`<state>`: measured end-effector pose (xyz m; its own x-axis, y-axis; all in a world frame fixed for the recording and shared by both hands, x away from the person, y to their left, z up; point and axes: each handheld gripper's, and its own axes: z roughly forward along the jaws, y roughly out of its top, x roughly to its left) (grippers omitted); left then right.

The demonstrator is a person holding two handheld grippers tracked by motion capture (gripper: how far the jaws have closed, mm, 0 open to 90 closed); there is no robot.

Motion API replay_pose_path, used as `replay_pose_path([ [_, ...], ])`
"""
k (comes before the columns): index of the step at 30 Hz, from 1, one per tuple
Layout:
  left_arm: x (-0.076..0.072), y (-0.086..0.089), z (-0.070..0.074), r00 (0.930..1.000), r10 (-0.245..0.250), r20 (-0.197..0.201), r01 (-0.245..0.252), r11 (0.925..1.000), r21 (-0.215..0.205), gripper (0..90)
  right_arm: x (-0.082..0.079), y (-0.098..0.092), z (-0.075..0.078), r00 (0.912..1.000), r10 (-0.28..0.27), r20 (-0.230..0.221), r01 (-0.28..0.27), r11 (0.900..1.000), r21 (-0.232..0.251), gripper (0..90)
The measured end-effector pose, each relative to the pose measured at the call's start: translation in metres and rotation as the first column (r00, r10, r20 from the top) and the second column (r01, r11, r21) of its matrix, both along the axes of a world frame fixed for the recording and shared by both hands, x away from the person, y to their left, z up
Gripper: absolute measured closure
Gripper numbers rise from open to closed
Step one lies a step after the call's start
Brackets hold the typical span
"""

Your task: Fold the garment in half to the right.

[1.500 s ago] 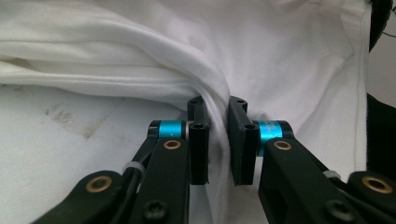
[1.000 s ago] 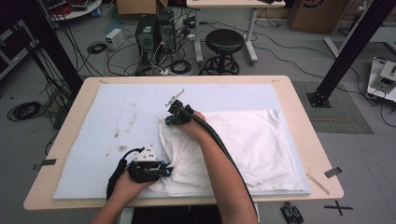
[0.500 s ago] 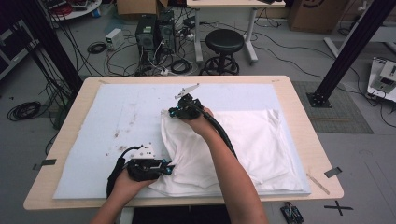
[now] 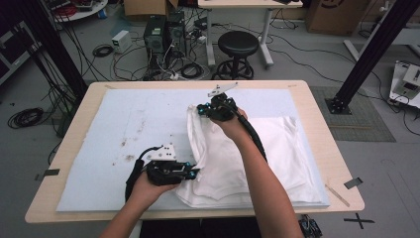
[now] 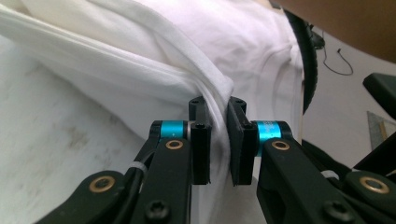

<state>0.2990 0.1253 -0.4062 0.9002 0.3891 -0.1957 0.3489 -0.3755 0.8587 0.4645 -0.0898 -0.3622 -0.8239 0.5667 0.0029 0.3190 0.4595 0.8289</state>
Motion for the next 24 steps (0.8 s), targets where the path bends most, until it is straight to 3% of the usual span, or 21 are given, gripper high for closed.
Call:
replay_pose_path([
  [10, 0.008, -0.031, 0.020, 0.9985, -0.052, 0.016, 0.052, 0.9985, 0.016, 80.9, -0.004, -0.032, 0.009, 0.9983, -0.051, 0.028, 0.051, 0.998, 0.026, 87.8],
  [11, 0.011, -0.043, 0.025, 0.9973, -0.071, 0.017, 0.071, 0.9974, 0.014, 80.9, -0.006, -0.045, 0.012, 0.9965, -0.075, 0.037, 0.074, 0.997, 0.037, 87.8],
  [18, 0.015, -0.067, 0.032, 0.9939, -0.108, 0.019, 0.108, 0.9939, 0.021, 80.8, -0.011, -0.077, 0.018, 0.9912, -0.123, 0.049, 0.120, 0.991, 0.051, 87.7],
  [24, 0.019, -0.089, 0.035, 0.9910, -0.133, 0.014, 0.133, 0.9911, 0.008, 80.9, -0.013, -0.094, 0.021, 0.9877, -0.147, 0.054, 0.144, 0.988, 0.053, 87.8],
])
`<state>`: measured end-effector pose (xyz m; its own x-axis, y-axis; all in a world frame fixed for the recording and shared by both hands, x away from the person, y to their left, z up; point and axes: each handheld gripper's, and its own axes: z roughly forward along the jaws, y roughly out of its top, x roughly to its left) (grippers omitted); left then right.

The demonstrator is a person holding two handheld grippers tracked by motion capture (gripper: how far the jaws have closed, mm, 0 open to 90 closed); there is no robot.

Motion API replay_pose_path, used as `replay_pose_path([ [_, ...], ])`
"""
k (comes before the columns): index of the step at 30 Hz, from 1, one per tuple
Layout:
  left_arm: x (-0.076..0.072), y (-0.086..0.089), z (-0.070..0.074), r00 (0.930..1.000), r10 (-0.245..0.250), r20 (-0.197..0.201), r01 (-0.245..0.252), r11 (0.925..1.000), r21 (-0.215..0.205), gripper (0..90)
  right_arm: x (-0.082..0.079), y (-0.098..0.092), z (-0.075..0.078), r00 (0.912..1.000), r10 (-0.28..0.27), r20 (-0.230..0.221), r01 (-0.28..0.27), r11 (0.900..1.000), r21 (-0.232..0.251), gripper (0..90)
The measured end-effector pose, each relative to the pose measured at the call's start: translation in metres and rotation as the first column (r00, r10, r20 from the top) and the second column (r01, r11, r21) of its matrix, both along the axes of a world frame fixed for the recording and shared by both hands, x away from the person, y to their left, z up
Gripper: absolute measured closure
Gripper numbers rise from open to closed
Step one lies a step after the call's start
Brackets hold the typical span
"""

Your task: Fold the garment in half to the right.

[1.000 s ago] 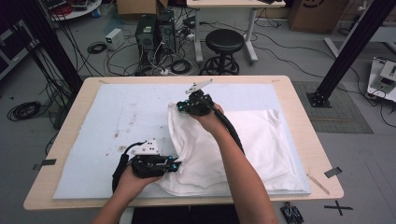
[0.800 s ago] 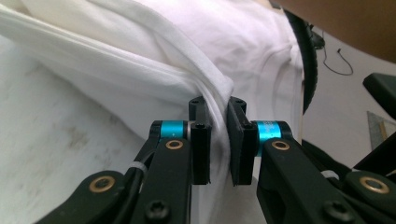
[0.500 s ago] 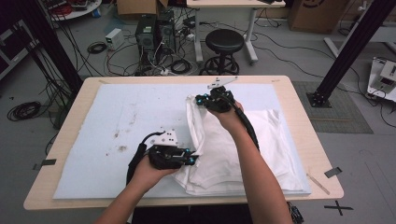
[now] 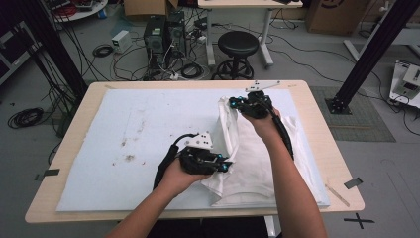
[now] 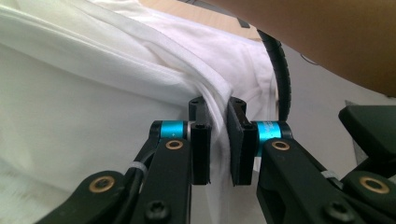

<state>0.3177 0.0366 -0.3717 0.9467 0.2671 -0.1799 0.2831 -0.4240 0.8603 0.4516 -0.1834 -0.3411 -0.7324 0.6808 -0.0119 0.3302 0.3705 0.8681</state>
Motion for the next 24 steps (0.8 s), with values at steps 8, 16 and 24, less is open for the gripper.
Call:
replay_pose_path([
  [8, 0.006, -0.029, 0.002, 0.9991, -0.041, -0.008, 0.041, 0.9991, -0.002, 80.9, -0.005, -0.034, 0.001, 0.9986, -0.051, 0.011, 0.051, 0.999, -0.004, 87.7],
  [16, 0.014, -0.056, 0.005, 0.9963, -0.084, -0.016, 0.084, 0.9964, -0.001, 80.8, -0.009, -0.063, 0.003, 0.9945, -0.102, 0.024, 0.102, 0.995, -0.010, 87.7],
  [24, 0.021, -0.084, 0.003, 0.9922, -0.123, -0.023, 0.123, 0.9922, 0.018, 80.9, -0.012, -0.089, -0.001, 0.9882, -0.152, 0.019, 0.153, 0.988, -0.022, 87.7],
])
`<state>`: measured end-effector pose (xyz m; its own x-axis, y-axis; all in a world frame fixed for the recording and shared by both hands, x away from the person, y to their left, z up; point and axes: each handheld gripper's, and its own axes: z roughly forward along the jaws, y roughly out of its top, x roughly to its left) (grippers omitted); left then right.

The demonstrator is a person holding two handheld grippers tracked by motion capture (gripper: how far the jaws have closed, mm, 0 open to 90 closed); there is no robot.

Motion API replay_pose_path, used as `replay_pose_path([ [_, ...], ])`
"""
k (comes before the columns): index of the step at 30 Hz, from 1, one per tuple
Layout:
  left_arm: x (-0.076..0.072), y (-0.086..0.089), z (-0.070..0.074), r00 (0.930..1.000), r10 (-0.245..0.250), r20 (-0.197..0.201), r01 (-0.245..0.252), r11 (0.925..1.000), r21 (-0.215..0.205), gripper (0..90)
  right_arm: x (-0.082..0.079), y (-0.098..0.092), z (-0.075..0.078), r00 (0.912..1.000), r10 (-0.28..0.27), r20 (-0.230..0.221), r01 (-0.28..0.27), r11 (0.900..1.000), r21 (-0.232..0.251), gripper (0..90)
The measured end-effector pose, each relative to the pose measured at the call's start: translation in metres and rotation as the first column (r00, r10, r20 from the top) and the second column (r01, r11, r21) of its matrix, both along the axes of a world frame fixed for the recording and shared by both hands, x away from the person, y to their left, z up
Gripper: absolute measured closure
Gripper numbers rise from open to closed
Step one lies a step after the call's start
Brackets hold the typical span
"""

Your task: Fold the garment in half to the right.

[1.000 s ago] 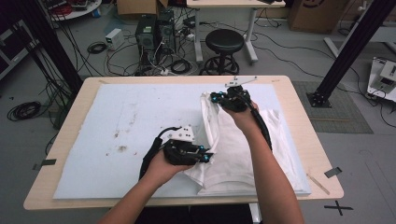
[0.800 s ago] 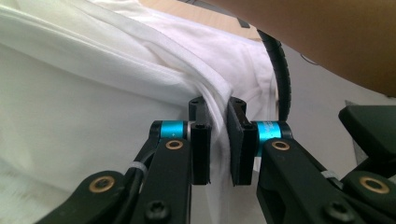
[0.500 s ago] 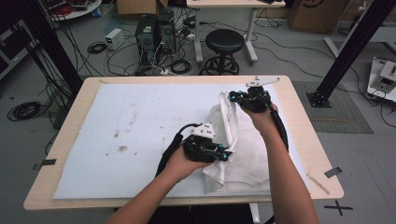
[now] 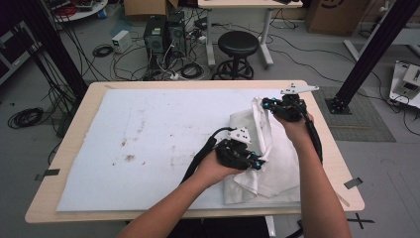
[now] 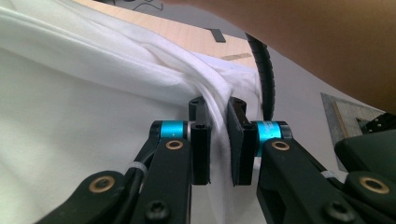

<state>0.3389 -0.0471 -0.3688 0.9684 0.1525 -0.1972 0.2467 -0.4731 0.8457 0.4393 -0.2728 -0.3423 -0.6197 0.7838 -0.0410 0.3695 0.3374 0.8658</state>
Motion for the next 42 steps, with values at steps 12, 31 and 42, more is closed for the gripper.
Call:
replay_pose_path([
  [12, 0.007, -0.034, -0.009, 0.9993, -0.032, -0.021, 0.032, 0.9992, 0.022, 80.8, -0.005, -0.037, -0.013, 0.9963, -0.082, -0.025, 0.082, 0.997, 0.005, 87.6],
  [31, 0.009, -0.044, -0.018, 0.9988, -0.002, -0.049, 0.000, 0.9996, -0.029, 52.7, -0.010, -0.052, -0.011, 0.9853, -0.170, -0.013, 0.170, 0.985, 0.012, 75.9],
  [42, 0.009, -0.020, -0.015, 0.9972, 0.074, -0.014, -0.074, 0.9970, -0.019, 35.9, -0.012, -0.045, -0.006, 0.9886, -0.150, 0.003, 0.150, 0.989, 0.016, 63.8],
])
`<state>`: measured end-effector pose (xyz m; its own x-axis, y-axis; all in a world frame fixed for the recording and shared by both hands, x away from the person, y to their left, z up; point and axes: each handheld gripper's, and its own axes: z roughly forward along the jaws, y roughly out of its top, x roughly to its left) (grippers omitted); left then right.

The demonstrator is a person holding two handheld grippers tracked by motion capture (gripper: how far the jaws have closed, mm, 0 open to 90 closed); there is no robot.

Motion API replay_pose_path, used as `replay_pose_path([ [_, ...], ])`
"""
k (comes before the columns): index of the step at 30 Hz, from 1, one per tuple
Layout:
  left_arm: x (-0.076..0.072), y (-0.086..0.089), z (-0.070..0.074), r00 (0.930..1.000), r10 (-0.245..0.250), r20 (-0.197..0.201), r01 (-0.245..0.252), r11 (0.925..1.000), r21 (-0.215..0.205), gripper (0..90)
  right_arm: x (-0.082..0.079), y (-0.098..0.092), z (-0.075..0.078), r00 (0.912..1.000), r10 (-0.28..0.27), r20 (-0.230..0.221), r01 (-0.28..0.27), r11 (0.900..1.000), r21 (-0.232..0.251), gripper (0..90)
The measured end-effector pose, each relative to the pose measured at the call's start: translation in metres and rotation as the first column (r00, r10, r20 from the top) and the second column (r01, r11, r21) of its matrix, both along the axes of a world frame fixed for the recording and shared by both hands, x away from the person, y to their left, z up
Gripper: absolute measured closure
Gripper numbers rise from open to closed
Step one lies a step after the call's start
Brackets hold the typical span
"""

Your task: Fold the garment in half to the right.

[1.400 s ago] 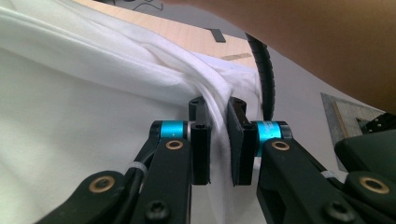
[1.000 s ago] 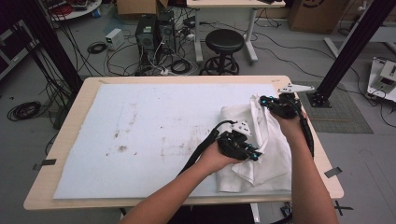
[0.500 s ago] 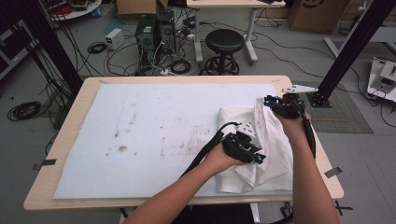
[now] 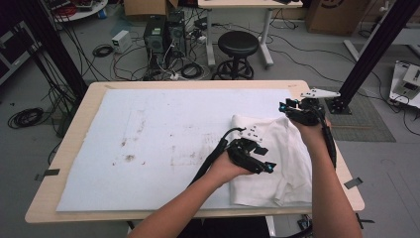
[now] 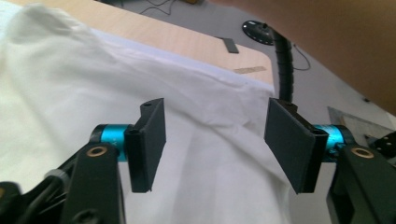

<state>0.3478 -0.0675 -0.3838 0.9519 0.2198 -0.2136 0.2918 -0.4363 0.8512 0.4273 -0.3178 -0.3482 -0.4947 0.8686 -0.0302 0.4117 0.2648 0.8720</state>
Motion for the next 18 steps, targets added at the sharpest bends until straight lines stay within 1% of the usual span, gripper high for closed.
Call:
replay_pose_path([
  [1, 0.000, 0.014, 0.001, 0.9990, 0.040, 0.021, -0.040, 0.9992, 0.001, 34.8, 0.000, 0.006, 0.001, 0.9999, 0.013, 0.004, -0.013, 1.000, -0.005, 59.7],
  [3, 0.000, 0.026, 0.001, 0.9974, 0.064, 0.034, -0.064, 0.9979, 0.004, 34.1, 0.000, 0.011, 0.002, 0.9998, 0.021, 0.002, -0.021, 1.000, -0.010, 56.9],
  [4, 0.000, 0.032, 0.001, 0.9965, 0.077, 0.034, -0.077, 0.9970, 0.001, 33.9, 0.000, 0.013, 0.002, 0.9996, 0.027, 0.007, -0.027, 1.000, -0.010, 55.6],
  [5, 0.000, 0.032, 0.001, 0.9965, 0.077, 0.034, -0.077, 0.9970, 0.001, 33.4, 0.000, 0.013, 0.002, 0.9996, 0.027, 0.007, -0.027, 1.000, -0.010, 55.6],
  [6, -0.001, 0.046, 0.000, 0.9944, 0.095, 0.045, -0.095, 0.9954, 0.002, 33.1, 0.000, 0.017, 0.003, 0.9994, 0.035, 0.004, -0.035, 0.999, -0.016, 54.0],
  [7, -0.001, 0.046, 0.000, 0.9944, 0.095, 0.045, -0.095, 0.9954, 0.002, 33.1, 0.000, 0.017, 0.003, 0.9994, 0.035, 0.004, -0.035, 0.999, -0.016, 54.0],
  [8, -0.004, 0.062, -0.002, 0.9893, 0.131, 0.064, -0.131, 0.9914, 0.003, 33.1, 0.000, 0.022, 0.003, 0.9988, 0.048, 0.004, -0.048, 0.999, -0.022, 51.6],
  [9, -0.004, 0.062, -0.002, 0.9893, 0.131, 0.064, -0.131, 0.9914, 0.003, 32.9, 0.000, 0.022, 0.003, 0.9988, 0.048, 0.004, -0.048, 0.999, -0.022, 51.6],
  [10, -0.005, 0.071, -0.002, 0.9880, 0.140, 0.066, -0.140, 0.9901, 0.005, 32.9, 0.000, 0.024, 0.004, 0.9984, 0.057, 0.005, -0.057, 0.998, -0.027, 51.3],
  [11, -0.006, 0.079, -0.003, 0.9859, 0.155, 0.062, -0.155, 0.9879, -0.005, 32.9, 0.000, 0.027, 0.004, 0.9980, 0.063, 0.003, -0.063, 0.997, -0.033, 51.2],
  [12, -0.008, 0.096, -0.005, 0.9814, 0.182, 0.062, -0.181, 0.9833, -0.017, 32.8, 0.000, 0.031, 0.004, 0.9973, 0.073, 0.004, -0.073, 0.997, -0.037, 50.8],
  [13, -0.008, 0.096, -0.005, 0.9814, 0.182, 0.062, -0.181, 0.9833, -0.017, 32.8, 0.000, 0.033, 0.004, 0.9969, 0.078, 0.007, -0.078, 0.996, -0.036, 50.6],
  [14, -0.011, 0.111, -0.006, 0.9760, 0.208, 0.065, -0.207, 0.9781, -0.023, 32.8, 0.000, 0.035, 0.004, 0.9968, 0.080, 0.004, -0.080, 0.996, -0.039, 50.6],
  [15, -0.011, 0.111, -0.006, 0.9760, 0.208, 0.065, -0.207, 0.9781, -0.023, 32.7, 0.001, 0.038, 0.003, 0.9962, 0.087, -0.001, -0.087, 0.995, -0.042, 50.6],
  [16, -0.014, 0.126, -0.008, 0.9712, 0.226, 0.076, -0.226, 0.9741, -0.013, 32.8, 0.002, 0.040, 0.002, 0.9960, 0.089, -0.007, -0.089, 0.995, -0.046, 50.6],
  [17, -0.014, 0.126, -0.008, 0.9712, 0.226, 0.076, -0.226, 0.9741, -0.013, 32.7, 0.003, 0.043, 0.001, 0.9958, 0.092, -0.007, -0.092, 0.994, -0.051, 50.3],
  [18, -0.015, 0.132, -0.008, 0.9681, 0.236, 0.084, -0.237, 0.9716, -0.006, 32.7, 0.003, 0.043, 0.001, 0.9958, 0.092, -0.007, -0.092, 0.994, -0.051, 50.3],
])
